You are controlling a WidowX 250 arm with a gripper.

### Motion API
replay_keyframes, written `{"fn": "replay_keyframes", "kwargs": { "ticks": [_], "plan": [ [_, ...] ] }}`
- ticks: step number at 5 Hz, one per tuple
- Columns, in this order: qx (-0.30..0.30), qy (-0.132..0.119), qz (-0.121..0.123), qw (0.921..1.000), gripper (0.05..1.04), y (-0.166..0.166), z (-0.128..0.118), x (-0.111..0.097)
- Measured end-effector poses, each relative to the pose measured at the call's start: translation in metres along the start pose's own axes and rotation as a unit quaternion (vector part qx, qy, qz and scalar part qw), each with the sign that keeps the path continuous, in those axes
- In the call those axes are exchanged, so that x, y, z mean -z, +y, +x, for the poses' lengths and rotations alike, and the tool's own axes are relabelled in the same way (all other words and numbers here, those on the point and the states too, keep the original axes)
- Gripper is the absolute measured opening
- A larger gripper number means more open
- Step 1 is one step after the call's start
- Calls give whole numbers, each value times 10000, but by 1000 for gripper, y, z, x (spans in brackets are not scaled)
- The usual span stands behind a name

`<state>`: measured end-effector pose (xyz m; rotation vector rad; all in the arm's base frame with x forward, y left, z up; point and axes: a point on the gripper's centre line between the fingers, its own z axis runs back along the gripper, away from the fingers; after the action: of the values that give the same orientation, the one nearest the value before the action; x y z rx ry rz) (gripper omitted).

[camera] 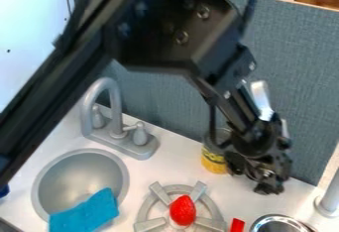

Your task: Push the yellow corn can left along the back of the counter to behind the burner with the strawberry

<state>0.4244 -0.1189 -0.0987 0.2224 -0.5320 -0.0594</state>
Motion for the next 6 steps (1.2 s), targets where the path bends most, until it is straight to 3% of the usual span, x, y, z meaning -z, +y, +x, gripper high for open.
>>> {"fn": "replay_keyframes", "kwargs": {
  "ticks": [1,3,4,5,6],
  "plan": [
    [-262,114,104,9995,1000,31,-6,5],
    [-465,195,236,9984,1000,60,-9,10],
    [-398,211,149,9989,1000,58,-9,9],
    [-359,138,-172,9991,1000,52,8,-11],
    [206,425,-492,9977,1000,23,14,-34]
  ]
}}
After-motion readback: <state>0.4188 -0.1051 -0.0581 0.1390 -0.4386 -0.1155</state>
